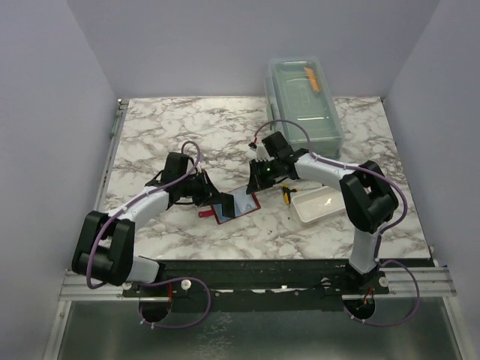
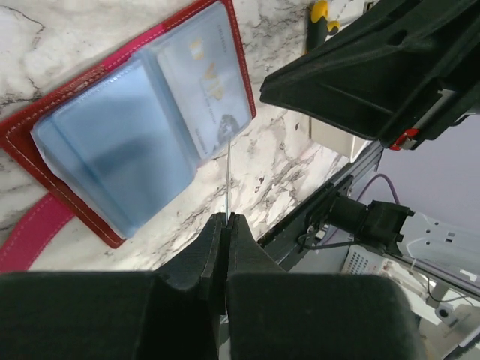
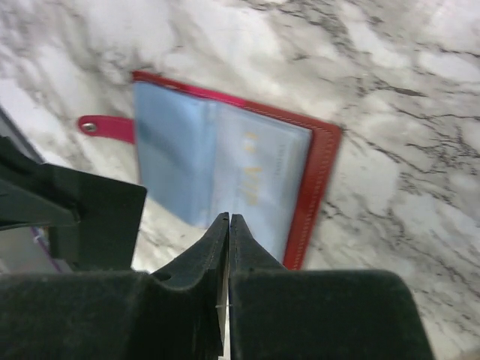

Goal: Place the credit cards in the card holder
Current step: Insert the credit card into the card holder.

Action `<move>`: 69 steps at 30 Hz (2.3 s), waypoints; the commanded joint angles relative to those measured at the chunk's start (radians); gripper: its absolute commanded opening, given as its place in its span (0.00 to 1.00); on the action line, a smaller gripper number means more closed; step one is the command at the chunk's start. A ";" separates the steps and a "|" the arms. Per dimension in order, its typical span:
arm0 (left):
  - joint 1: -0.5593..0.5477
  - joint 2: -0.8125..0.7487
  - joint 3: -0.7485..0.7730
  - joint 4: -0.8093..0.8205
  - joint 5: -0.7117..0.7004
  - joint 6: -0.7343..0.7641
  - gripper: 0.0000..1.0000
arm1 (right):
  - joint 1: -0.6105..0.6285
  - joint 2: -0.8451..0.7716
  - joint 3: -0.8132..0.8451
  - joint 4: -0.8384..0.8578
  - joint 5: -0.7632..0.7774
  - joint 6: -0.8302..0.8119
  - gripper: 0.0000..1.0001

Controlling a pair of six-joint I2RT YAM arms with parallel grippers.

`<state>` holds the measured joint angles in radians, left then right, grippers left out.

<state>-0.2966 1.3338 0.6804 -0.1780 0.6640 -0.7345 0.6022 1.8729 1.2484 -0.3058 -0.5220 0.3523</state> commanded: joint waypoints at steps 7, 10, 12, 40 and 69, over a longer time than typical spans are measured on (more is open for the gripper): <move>0.060 0.197 -0.039 0.238 0.186 -0.017 0.00 | 0.002 0.078 0.053 -0.047 0.123 -0.096 0.01; 0.063 0.229 -0.035 0.257 0.188 -0.020 0.00 | 0.002 0.086 0.048 -0.037 0.123 -0.099 0.01; 0.064 0.249 -0.032 0.268 0.191 -0.030 0.00 | 0.002 0.095 0.051 -0.042 0.132 -0.101 0.01; 0.085 0.358 -0.045 0.411 0.168 -0.106 0.00 | 0.004 0.139 0.060 -0.065 0.121 -0.126 0.00; 0.085 0.324 0.028 0.227 0.191 0.006 0.00 | 0.056 0.064 0.111 -0.141 0.206 -0.082 0.06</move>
<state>-0.2153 1.6176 0.6743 0.0765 0.8230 -0.7746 0.6430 1.9598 1.3537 -0.4416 -0.3084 0.2550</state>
